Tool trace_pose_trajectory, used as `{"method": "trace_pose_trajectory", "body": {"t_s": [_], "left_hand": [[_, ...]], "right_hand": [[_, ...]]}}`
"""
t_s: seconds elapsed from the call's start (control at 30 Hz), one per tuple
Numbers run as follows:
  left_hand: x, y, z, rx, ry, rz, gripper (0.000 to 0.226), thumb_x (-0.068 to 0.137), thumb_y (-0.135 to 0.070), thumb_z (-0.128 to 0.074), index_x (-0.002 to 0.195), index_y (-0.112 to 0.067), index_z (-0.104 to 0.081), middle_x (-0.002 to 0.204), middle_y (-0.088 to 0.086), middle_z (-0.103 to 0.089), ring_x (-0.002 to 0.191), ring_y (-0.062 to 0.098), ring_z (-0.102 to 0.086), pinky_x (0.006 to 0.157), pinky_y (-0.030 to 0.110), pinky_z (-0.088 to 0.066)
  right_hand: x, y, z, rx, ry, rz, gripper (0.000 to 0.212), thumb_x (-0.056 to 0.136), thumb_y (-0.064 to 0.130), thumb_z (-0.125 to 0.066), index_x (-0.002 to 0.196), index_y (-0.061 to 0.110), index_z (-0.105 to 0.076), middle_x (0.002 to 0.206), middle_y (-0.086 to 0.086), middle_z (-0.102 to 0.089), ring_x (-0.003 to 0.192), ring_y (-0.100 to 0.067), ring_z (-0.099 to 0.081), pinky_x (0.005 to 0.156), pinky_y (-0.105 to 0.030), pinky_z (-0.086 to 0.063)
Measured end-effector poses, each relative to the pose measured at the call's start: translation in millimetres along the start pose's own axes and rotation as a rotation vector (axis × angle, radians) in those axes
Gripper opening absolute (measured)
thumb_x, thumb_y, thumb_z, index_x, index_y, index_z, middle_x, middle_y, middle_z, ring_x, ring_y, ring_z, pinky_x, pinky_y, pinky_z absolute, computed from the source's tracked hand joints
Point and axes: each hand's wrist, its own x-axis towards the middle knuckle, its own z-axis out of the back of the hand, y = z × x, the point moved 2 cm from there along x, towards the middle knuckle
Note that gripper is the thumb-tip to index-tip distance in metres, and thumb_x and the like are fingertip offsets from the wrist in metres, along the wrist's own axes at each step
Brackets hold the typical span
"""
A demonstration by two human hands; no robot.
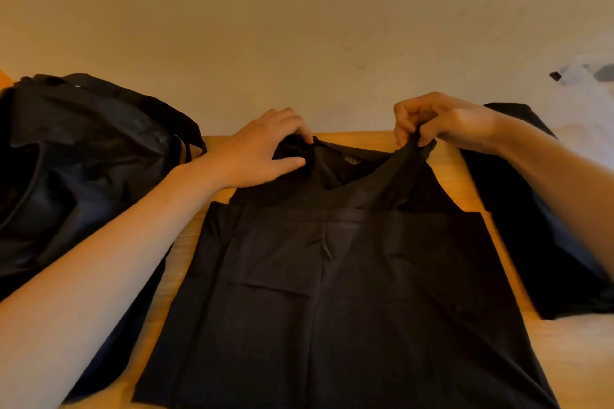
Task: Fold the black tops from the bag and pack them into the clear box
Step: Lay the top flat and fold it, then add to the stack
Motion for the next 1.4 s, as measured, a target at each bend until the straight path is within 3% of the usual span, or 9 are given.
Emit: {"method": "trace_pose_trajectory", "body": {"t_s": [0.1,0.2,0.33,0.43,0.7,0.93,1.13,1.27,1.4], "left_hand": [[-2.8,-2.6,-7.5,0.049,0.146,-0.041,0.015,0.097,-0.027,-0.068,0.113,-0.028,-0.068,0.117,-0.012,-0.059,0.111,0.012,-0.05,0.101,0.035,-0.04],[-2.0,4.0,-10.8,0.153,0.181,-0.028,0.024,0.098,-0.028,-0.066,0.123,-0.032,-0.065,0.117,-0.013,-0.055,0.11,0.011,-0.044,0.099,0.035,-0.033],[5.5,8.5,-10.4,0.292,0.187,-0.05,0.029,0.102,-0.024,-0.057,0.129,-0.034,-0.058,0.109,-0.013,-0.05,0.106,0.013,-0.041,0.093,0.031,-0.026],[11.3,11.2,-5.2,0.288,0.231,0.0,0.029,0.104,-0.022,-0.051,0.13,-0.033,-0.054,0.096,-0.016,-0.046,0.097,0.013,-0.042,0.092,0.035,-0.031],[4.4,24.5,5.5,0.37,0.321,0.013,0.007,0.083,-0.04,-0.051,0.082,-0.034,-0.05,0.089,-0.012,-0.042,0.092,0.017,-0.039,0.085,0.034,-0.027],[2.2,-0.7,12.8,-0.235,0.099,0.058,0.025,0.078,-0.001,-0.065,0.063,-0.011,-0.047,0.104,-0.005,-0.075,0.11,0.009,-0.063,0.1,0.021,-0.041],[2.5,-11.6,17.8,-0.498,0.113,0.115,0.002,0.073,-0.003,-0.049,0.072,-0.005,-0.049,0.074,0.014,-0.067,0.092,0.025,-0.071,0.079,0.03,-0.054],[4.9,-8.9,23.1,-0.251,0.295,0.149,0.013,0.076,-0.017,-0.049,0.081,-0.014,-0.06,0.064,0.006,-0.056,0.063,0.025,-0.049,0.068,0.035,-0.039],[5.8,-1.3,28.3,0.362,0.386,0.073,0.039,0.078,-0.042,-0.037,0.079,-0.016,-0.066,0.084,0.007,-0.059,0.091,0.02,-0.042,0.097,0.018,-0.026]], "right_hand": [[1.1,7.0,-7.0,-0.111,0.125,-0.009,0.022,0.07,0.014,-0.052,0.09,0.015,-0.061,0.097,-0.011,-0.063,0.098,-0.038,-0.058,0.088,-0.048,-0.043],[4.3,11.7,-19.5,-0.242,0.191,-0.144,0.025,0.09,0.03,-0.066,0.114,0.024,-0.065,0.114,-0.006,-0.072,0.114,-0.023,-0.065,0.098,-0.028,-0.045],[8.2,8.7,-29.9,-0.531,0.116,-0.127,0.014,0.091,0.033,-0.074,0.103,0.035,-0.067,0.084,0.015,-0.072,0.086,-0.003,-0.067,0.09,-0.029,-0.045],[-0.1,11.6,-21.3,-0.409,0.055,-0.096,0.004,0.092,0.024,-0.073,0.091,0.026,-0.075,0.09,0.014,-0.073,0.094,-0.002,-0.066,0.101,-0.031,-0.041],[-21.4,7.3,-7.3,0.005,0.018,0.0,0.031,0.078,0.03,-0.081,0.066,0.013,-0.059,0.093,-0.017,-0.057,0.088,-0.032,-0.055,0.086,-0.041,-0.045],[-21.1,10.6,-4.4,0.028,-0.171,0.033,0.014,0.075,0.033,-0.08,0.064,0.028,-0.073,0.12,0.0,-0.062,0.114,-0.012,-0.059,0.101,-0.033,-0.039],[-23.4,6.0,-2.0,0.2,-0.072,0.1,0.033,0.083,0.041,-0.078,0.069,0.014,-0.066,0.083,-0.016,-0.056,0.081,-0.028,-0.055,0.081,-0.03,-0.048],[-22.9,3.0,4.8,0.146,-0.094,0.072,0.058,0.072,0.054,-0.084,0.061,0.008,-0.05,0.072,-0.028,-0.037,0.066,-0.032,-0.04,0.065,-0.024,-0.043],[-27.2,8.7,13.7,-0.113,-0.069,0.028,0.056,0.076,0.047,-0.081,0.06,0.004,-0.048,0.069,-0.012,-0.044,0.066,-0.024,-0.045,0.084,-0.029,-0.041]]}}
